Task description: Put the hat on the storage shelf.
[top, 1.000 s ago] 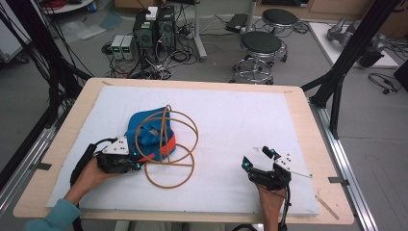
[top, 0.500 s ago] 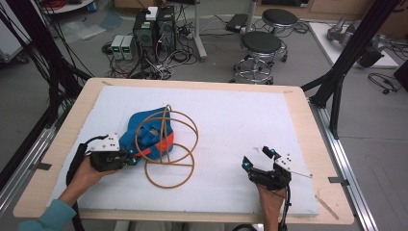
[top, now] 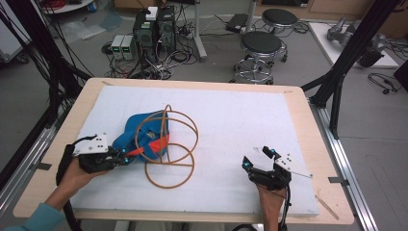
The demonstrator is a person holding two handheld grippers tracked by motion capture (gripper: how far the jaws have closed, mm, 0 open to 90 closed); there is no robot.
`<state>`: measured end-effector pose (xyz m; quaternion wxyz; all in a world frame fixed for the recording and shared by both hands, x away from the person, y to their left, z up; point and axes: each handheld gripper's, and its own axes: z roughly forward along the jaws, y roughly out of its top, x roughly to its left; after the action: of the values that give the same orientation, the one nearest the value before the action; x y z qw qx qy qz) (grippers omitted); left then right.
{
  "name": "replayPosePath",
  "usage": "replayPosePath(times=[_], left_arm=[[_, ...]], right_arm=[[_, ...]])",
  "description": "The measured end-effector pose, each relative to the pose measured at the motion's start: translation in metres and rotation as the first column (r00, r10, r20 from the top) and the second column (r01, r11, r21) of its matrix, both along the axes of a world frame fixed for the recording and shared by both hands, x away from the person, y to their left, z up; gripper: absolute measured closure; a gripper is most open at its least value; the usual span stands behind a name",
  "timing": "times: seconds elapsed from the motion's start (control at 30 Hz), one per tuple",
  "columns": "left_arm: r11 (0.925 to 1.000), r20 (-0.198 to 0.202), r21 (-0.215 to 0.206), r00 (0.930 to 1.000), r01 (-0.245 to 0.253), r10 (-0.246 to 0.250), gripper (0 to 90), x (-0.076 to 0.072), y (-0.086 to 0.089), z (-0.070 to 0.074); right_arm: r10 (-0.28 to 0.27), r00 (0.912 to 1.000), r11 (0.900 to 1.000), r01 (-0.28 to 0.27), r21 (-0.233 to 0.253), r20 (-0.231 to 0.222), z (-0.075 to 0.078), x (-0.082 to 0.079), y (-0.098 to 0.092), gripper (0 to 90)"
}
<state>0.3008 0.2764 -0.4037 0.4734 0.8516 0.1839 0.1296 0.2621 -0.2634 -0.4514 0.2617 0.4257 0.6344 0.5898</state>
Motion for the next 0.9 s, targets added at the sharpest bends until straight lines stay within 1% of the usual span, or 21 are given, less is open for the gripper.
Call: replayPosePath(times=[0.03, 0.07, 0.1, 0.13, 0.23, 0.27, 0.37, 0.4, 0.43, 0.47, 0.5, 0.53, 0.57, 0.6, 0.63, 0.7, 0.77, 0.8, 0.83, 0.87, 0.9], left_arm=[[1.0, 0.008, -0.005, 1.0, 0.002, -0.001, 84.1, -0.001, 0.002, 0.004], [1.0, 0.008, -0.005, 1.0, 0.002, -0.001, 84.2, -0.001, 0.002, 0.004], [0.9999, 0.022, -0.014, 0.9998, 0.002, -0.001, 84.3, -0.004, 0.007, 0.01], [0.9997, 0.025, -0.024, 0.9997, 0.004, -0.003, 84.5, -0.006, 0.008, 0.013], [0.9961, 0.0, -0.089, 1.0, 0.005, -0.005, 84.9, -0.01, 0.012, 0.019], [0.9946, -0.008, -0.104, 0.9999, 0.007, -0.008, 85.1, -0.012, 0.013, 0.02], [0.9929, -0.025, -0.118, 0.9995, 0.016, -0.019, 85.4, -0.014, 0.013, 0.021], [0.9929, -0.025, -0.118, 0.9995, 0.016, -0.019, 85.4, -0.014, 0.013, 0.021], [0.9909, -0.039, -0.132, 0.9988, 0.025, -0.03, 85.5, -0.016, 0.013, 0.021], [0.9903, -0.042, -0.135, 0.9983, 0.035, -0.041, 85.6, -0.017, 0.014, 0.021], [0.9881, -0.043, -0.149, 0.9981, 0.037, -0.044, 85.7, -0.018, 0.014, 0.021], [0.9881, -0.043, -0.149, 0.9981, 0.037, -0.044, 85.8, -0.018, 0.014, 0.021], [0.9796, -0.04, -0.191, 0.9966, 0.063, -0.072, 85.9, -0.021, 0.017, 0.022], [0.9753, -0.03, -0.208, 0.996, 0.076, -0.084, 86.0, -0.023, 0.019, 0.023], [0.9753, -0.03, -0.208, 0.996, 0.076, -0.084, 86.0, -0.023, 0.019, 0.023], [0.969, -0.009, -0.23, 0.9954, 0.091, -0.095, 86.0, -0.026, 0.022, 0.025], [0.9627, 0.021, -0.248, 0.9942, 0.107, -0.105, 86.1, -0.03, 0.026, 0.03], [0.9609, 0.027, -0.254, 0.9939, 0.11, -0.107, 86.1, -0.032, 0.027, 0.033], [0.9583, 0.035, -0.256, 0.9919, 0.127, -0.122, 86.0, -0.034, 0.028, 0.038], [0.9583, 0.035, -0.256, 0.9919, 0.127, -0.122, 86.1, -0.034, 0.028, 0.038], [0.958, 0.041, -0.252, 0.9906, 0.137, -0.131, 86.1, -0.035, 0.027, 0.041]], right_arm=[[0.0, 1.0, 1.0, 0.0, 0.0, 0.0, 0.0, 0.0, 0.0, 9.3], [0.0, 1.0, 1.0, 0.0, -0.001, 0.0, 0.0, 0.0, 0.0, 9.2], [-0.001, 1.0, 1.0, 0.001, -0.004, 0.0, 0.0, 0.0, 0.0, 9.2], [0.0, 1.0, 1.0, 0.0, -0.005, -0.001, 0.0, 0.0, 0.0, 9.3], [-0.003, 1.0, 1.0, 0.003, -0.003, -0.003, 0.0, 0.0, 0.0, 9.3], [-0.003, 1.0, 1.0, 0.003, -0.002, -0.004, 0.0, -0.001, 0.0, 9.3], [-0.002, 1.0, 1.0, 0.002, -0.01, 0.002, 0.0, 0.0, 0.0, 9.3], [-0.003, 1.0, 1.0, 0.003, -0.009, 0.002, 0.0, 0.0, 0.001, 9.2], [-0.002, 1.0, 1.0, 0.002, -0.008, -0.002, 0.0, -0.001, 0.001, 9.3], [-0.002, 1.0, 1.0, 0.002, -0.008, -0.001, 0.0, -0.001, 0.001, 9.3], [-0.003, 1.0, 1.0, 0.003, -0.009, 0.002, 0.0, 0.0, 0.001, 9.2], [-0.003, 1.0, 1.0, 0.003, -0.009, 0.002, 0.0, 0.0, 0.001, 9.2], [-0.004, 1.0, 1.0, 0.004, -0.004, -0.005, 0.0, -0.001, 0.0, 9.3], [-0.004, 1.0, 1.0, 0.004, -0.003, -0.006, 0.0, -0.001, 0.001, 9.3], [-0.005, 1.0, 1.0, 0.005, -0.004, -0.006, 0.0, -0.001, 0.0, 9.3], [-0.004, 1.0, 1.0, 0.004, -0.005, -0.004, 0.0, 0.0, 0.0, 9.3], [-0.002, 1.0, 1.0, 0.002, -0.007, 0.0, 0.0, 0.0, 0.0, 9.3], [-0.003, 1.0, 1.0, 0.003, -0.008, 0.0, 0.0, 0.0, 0.0, 9.3], [-0.004, 1.0, 1.0, 0.004, -0.008, 0.0, 0.0, 0.0, 0.001, 9.3], [-0.004, 1.0, 1.0, 0.004, -0.006, -0.005, 0.0, 0.0, 0.001, 9.3], [-0.004, 1.0, 1.0, 0.004, -0.006, -0.005, 0.0, 0.0, 0.001, 9.3]])
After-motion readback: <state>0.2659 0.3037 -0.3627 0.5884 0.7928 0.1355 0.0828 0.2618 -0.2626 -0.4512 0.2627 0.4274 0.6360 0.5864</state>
